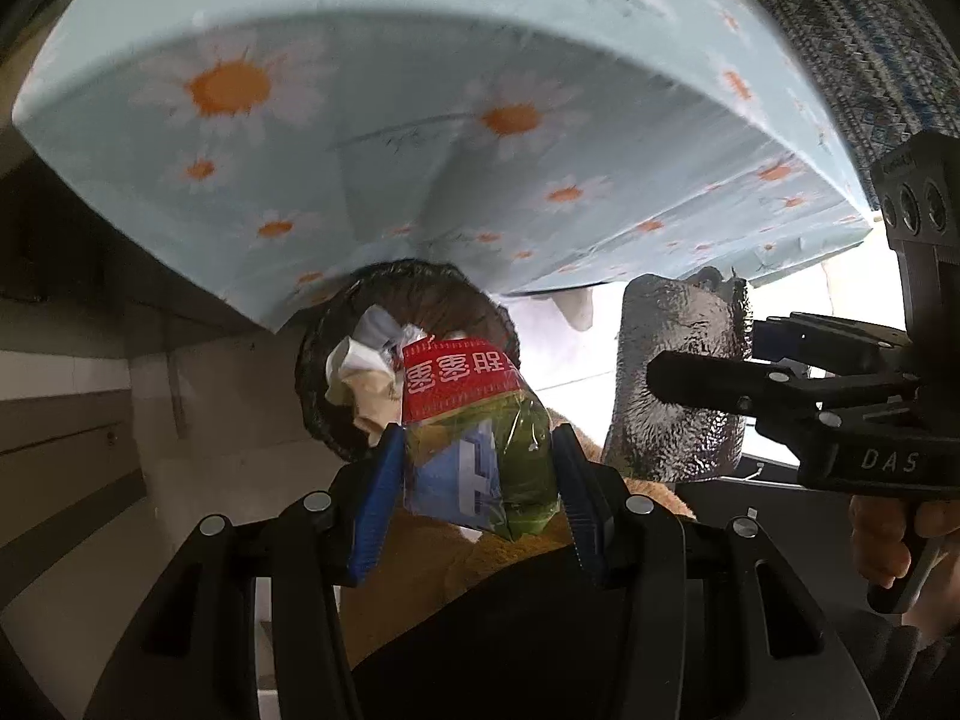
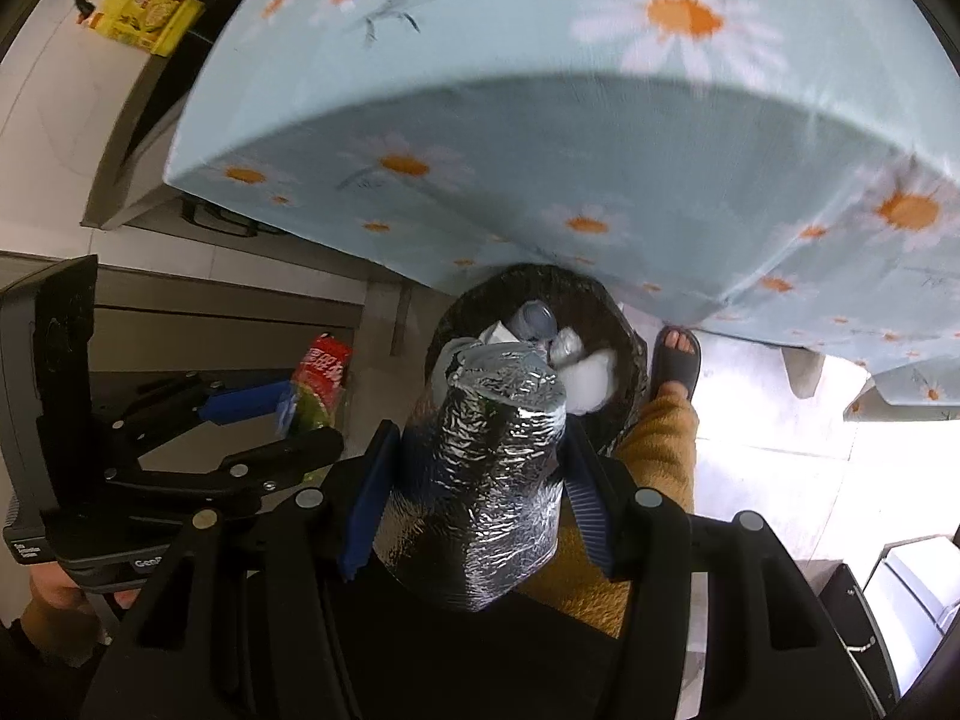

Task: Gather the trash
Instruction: 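Lower both tools over the black bin and open them to drop the items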

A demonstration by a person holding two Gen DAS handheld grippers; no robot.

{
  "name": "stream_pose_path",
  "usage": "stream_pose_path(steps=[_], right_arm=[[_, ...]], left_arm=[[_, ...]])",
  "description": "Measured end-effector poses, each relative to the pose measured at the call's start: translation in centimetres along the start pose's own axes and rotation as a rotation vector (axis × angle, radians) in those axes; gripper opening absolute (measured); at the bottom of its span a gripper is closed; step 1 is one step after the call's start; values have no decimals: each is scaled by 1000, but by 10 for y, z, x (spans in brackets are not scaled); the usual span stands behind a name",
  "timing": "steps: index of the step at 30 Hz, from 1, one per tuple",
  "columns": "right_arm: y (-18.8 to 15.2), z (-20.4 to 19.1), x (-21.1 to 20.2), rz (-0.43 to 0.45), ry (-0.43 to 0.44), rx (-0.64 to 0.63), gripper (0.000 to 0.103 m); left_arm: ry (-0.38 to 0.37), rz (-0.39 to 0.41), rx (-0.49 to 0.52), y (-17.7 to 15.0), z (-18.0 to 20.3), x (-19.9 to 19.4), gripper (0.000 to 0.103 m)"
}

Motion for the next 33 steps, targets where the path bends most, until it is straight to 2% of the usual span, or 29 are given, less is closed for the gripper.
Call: stream_pose_path(steps=[6,11,14,15,18,33], right_arm=[[-4,6,12,-22,-11,27,57],[3,8,10,-12,-4,40,57],[9,11,4,2,-5,53,61],[11,13,2,4,-2,64,65],[15,15,1,3,21,93,66],[19,7,-9,35,12,112,66]], left_arm=[[-7,-28,-17,-4,-4,7,49],[-10,-25,-9,2,-2,7,49],[-10,-29,-13,4,-2,7,49],[-9,-33,-18,5,-2,7,51],[-14,-28,-30,8,-4,6,61],[-2,-14,-34,11,-13,-4,62]])
Point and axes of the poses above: each gripper's, at about its wrist camera, not at the fingertips, and x roughly the way its jaws point, z to its right, y to its top, the point moved 6 cm from there along x, roughly the way its jaws point, and after that the axes turned 11 degrees about z, right-handed, at the moved point
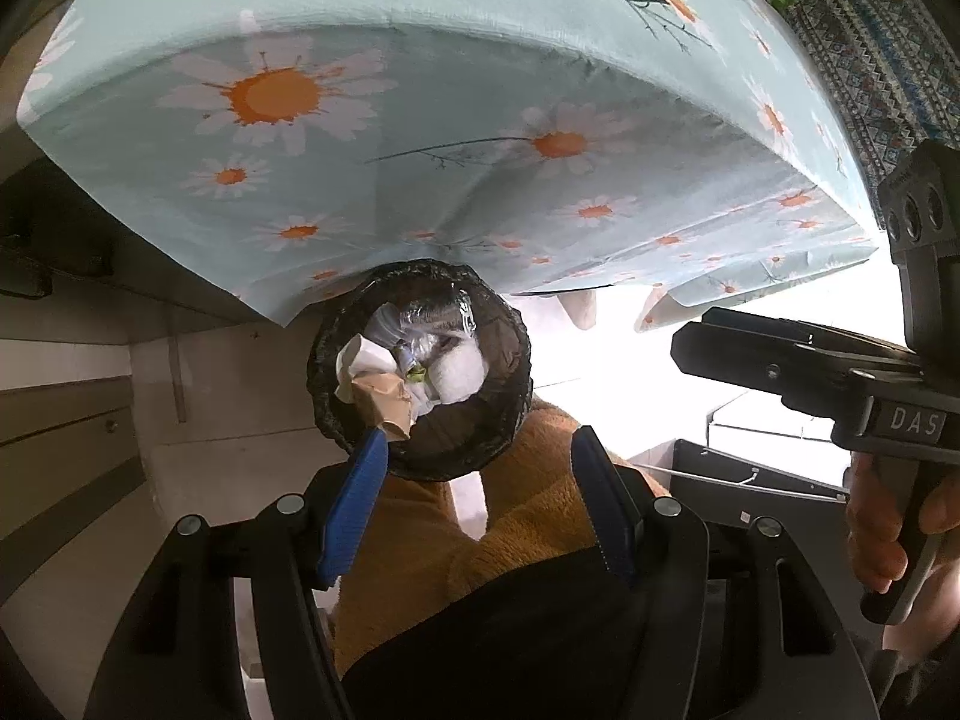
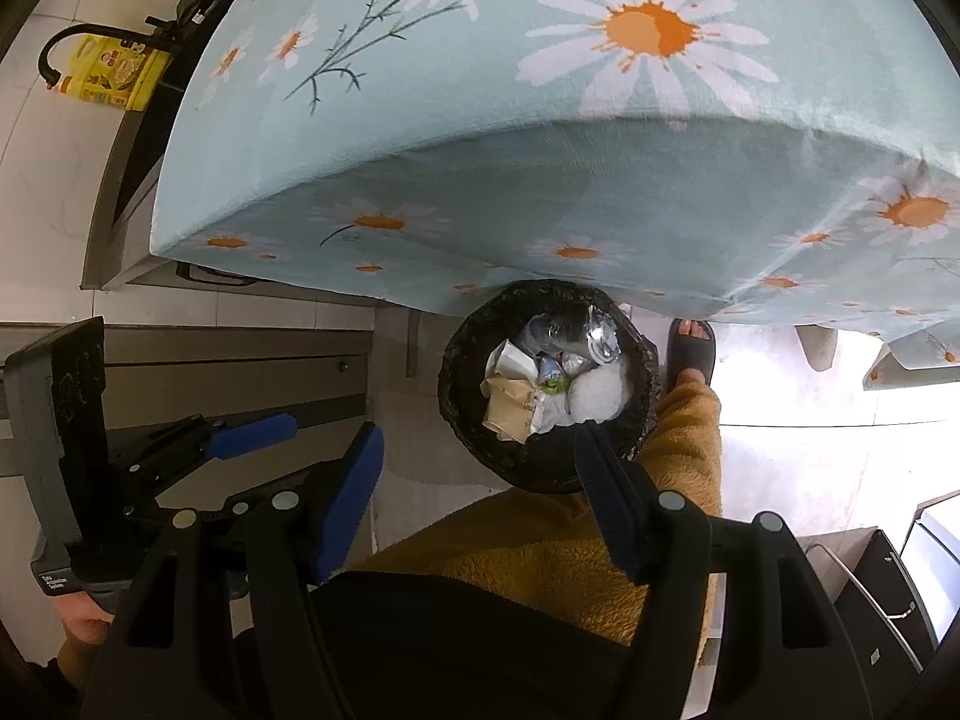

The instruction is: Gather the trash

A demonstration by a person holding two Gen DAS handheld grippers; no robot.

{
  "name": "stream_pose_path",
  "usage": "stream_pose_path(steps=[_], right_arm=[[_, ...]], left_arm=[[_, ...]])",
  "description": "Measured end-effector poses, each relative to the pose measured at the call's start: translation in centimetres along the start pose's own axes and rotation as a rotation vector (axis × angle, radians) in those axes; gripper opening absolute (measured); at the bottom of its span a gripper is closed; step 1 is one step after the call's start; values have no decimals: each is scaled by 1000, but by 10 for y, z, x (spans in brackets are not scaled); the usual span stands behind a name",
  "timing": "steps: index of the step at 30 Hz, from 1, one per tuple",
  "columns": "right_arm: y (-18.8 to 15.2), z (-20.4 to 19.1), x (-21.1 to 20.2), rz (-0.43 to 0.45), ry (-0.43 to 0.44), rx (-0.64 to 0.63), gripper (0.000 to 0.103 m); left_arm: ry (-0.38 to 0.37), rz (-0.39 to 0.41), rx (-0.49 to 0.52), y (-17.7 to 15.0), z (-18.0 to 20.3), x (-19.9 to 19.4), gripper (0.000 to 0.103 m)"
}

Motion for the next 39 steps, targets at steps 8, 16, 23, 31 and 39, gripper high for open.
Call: stream_pose_path(steps=[8,16,23,31,39], right_arm=[[-2,-8,-25,50,-16,-4,66],[-4,-9,-53,93,-13,-35,66],[-2,-7,-85,151,2,-83,66],[-9,-3,-133,247,9,-153,70],[-8,10,-182,364,-38,-216,71]], left_arm=[[3,33,15,0,1,-17,62],[-17,96,26,8,22,-40,62],[23,151,32,9,42,-60,62],[75,239,36,7,69,-94,62],[113,374,61,12,85,-140,68]])
Point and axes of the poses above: each gripper's, at about its wrist camera, not at the fingertips, and x roughly the way its jaws point, z to its right, y to its top, the point moved 6 cm from there along x, roughly the way its jaws point, and after that the axes turned 11 degrees about z, right-handed, at the moved point
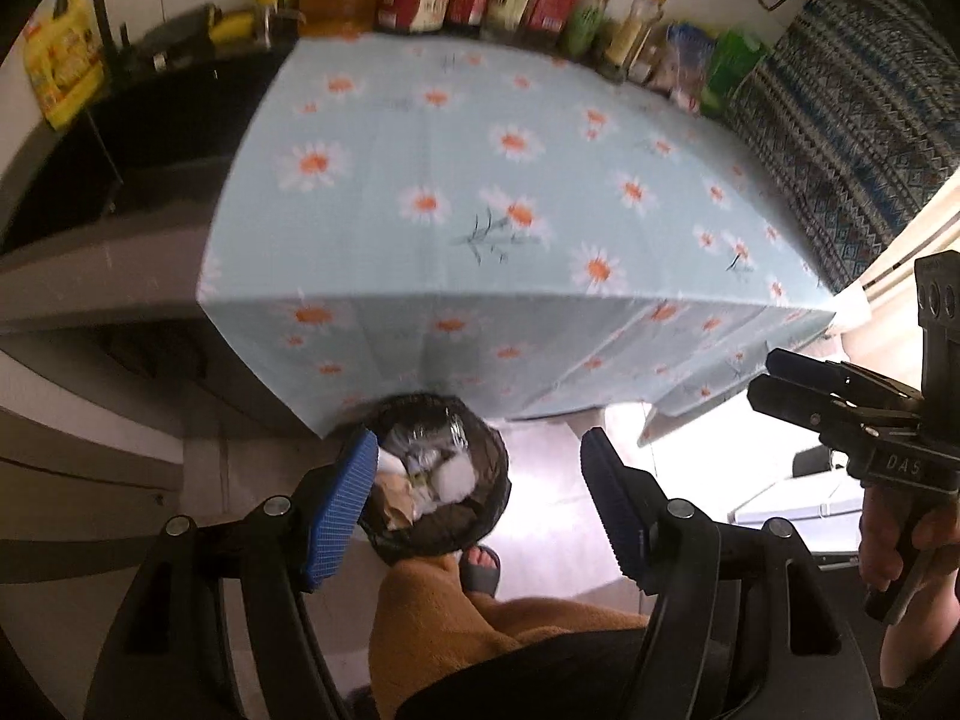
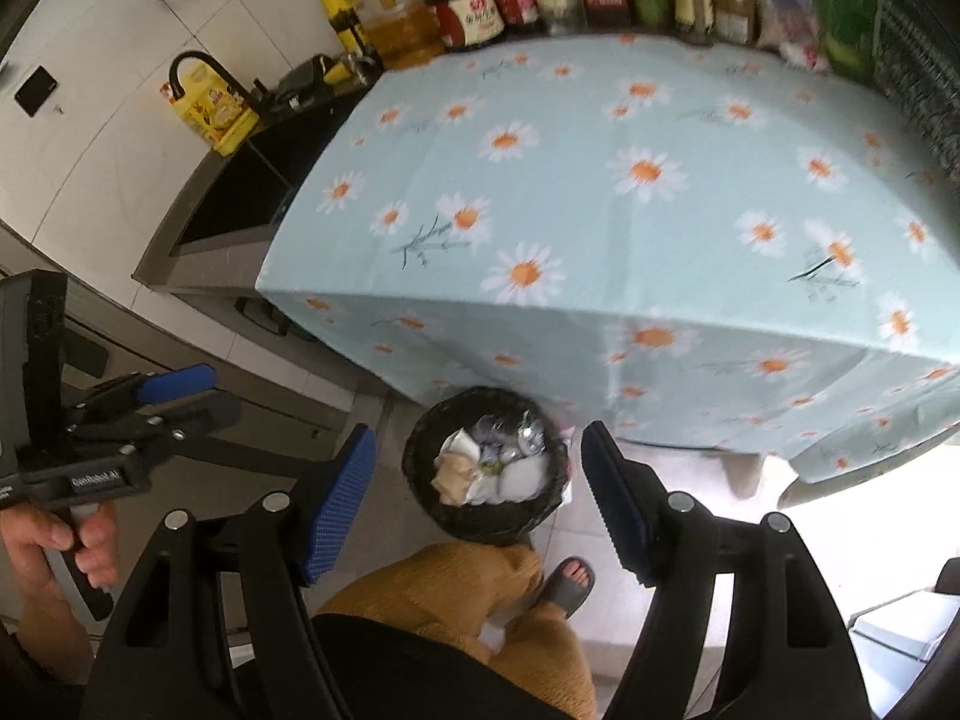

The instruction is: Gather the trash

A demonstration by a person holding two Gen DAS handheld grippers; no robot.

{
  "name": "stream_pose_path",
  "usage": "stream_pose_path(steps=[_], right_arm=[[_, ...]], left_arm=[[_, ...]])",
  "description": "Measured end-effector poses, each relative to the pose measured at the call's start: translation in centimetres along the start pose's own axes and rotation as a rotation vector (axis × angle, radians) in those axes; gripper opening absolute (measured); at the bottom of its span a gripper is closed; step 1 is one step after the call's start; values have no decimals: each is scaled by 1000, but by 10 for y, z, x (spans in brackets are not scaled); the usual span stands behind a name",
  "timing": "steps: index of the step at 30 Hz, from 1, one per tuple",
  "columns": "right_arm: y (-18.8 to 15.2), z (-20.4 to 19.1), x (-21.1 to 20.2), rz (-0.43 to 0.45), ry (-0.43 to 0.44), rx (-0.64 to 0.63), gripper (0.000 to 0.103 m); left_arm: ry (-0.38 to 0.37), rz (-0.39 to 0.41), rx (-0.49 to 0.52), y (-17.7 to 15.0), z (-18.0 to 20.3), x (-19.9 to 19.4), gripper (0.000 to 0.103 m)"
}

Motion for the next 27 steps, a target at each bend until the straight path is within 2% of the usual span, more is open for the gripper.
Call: stream_pose_path(steps=[2,5,9,12,16,18,21,24,26,27], right_arm=[[4,4,-12,31,4,3,73],[11,8,-34,86,5,-4,73],[18,10,-62,147,6,-14,73],[24,14,-86,205,1,-23,85],[27,21,-110,256,-15,-29,89],[28,25,-119,269,-14,-30,92],[27,26,-128,286,15,-30,98],[28,29,-132,291,12,-34,98],[29,30,-134,299,11,-40,98],[30,31,-135,308,9,-40,98]], left_arm=[[7,30,14,5,7,-10,68],[6,72,31,9,20,-24,78],[5,118,35,14,32,-42,78],[22,161,59,19,43,-57,78],[32,195,58,23,51,-71,81],[38,214,63,25,55,-78,87],[42,233,61,27,60,-86,87],[61,240,69,28,65,-91,88],[85,250,66,27,66,-95,96],[94,255,64,28,66,-97,96]])
Point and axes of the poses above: each gripper's, at about its wrist camera, not at the fingertips, and x roughly the way its jaws point, z to its right, y to its top, the point moved 6 cm from there along x, roughly the way its jaws point, and after that the axes turned 11 degrees about z, right-handed, at the moved point
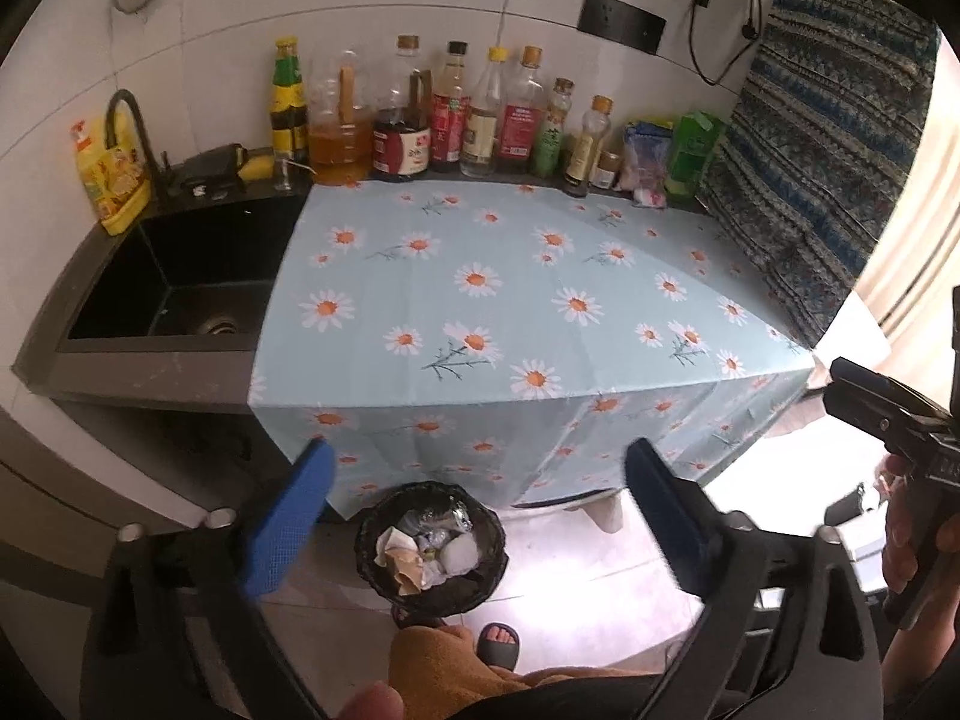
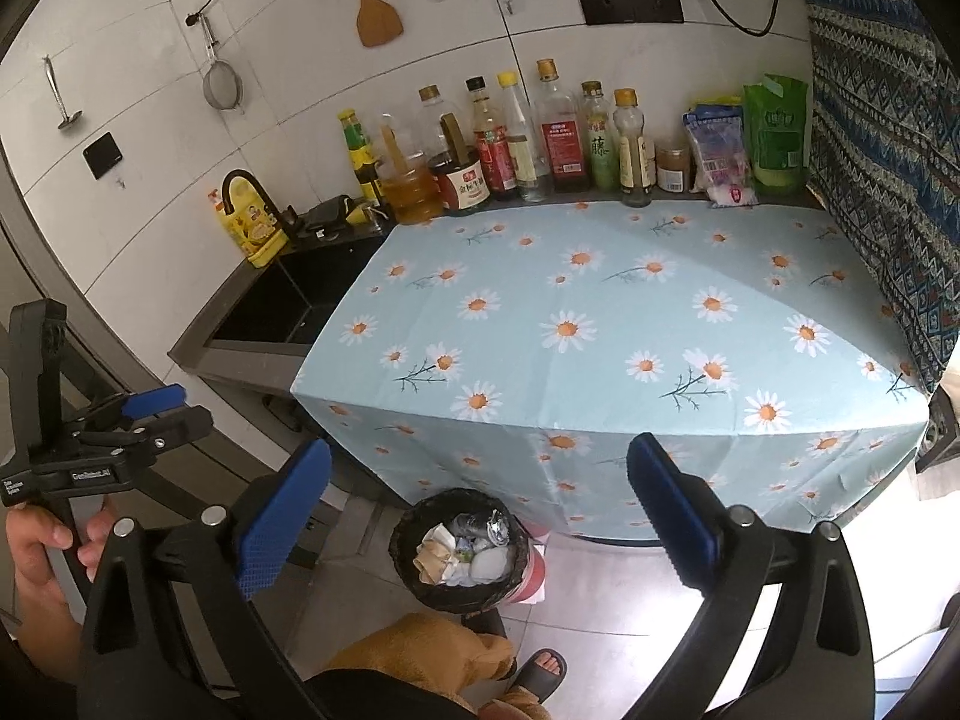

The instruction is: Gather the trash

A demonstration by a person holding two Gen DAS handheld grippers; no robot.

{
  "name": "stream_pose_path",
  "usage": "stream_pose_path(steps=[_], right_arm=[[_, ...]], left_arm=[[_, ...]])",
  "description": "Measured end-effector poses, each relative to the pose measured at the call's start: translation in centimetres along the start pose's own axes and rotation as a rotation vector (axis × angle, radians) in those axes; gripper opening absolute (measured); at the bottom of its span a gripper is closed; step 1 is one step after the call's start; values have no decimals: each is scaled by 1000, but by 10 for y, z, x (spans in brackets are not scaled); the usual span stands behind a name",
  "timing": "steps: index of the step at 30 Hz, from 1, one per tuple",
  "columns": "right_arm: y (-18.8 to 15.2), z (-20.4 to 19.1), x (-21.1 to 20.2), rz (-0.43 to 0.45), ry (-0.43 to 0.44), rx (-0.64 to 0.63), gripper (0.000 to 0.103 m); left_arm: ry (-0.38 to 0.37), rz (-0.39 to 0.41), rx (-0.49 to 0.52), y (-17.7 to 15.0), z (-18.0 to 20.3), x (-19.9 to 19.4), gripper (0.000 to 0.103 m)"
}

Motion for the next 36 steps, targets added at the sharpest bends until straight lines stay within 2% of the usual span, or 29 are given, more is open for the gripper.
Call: stream_pose_path(steps=[17,36], right_arm=[[10,8,-13,36,-21,-24,98],[4,9,-22,28,-34,-33,98]], left_arm=[[6,60,15,13,15,-15,96],[-5,56,25,9,24,-19,96]])
Point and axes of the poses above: each gripper's, at about its wrist camera, not at the fingertips, and x roughly the way its jaws point, z to its right, y to its top, the point moved 6 cm from there along x, roughly the way its jaws point, and after that the axes turned 11 degrees about z, right-handed, at the moved point
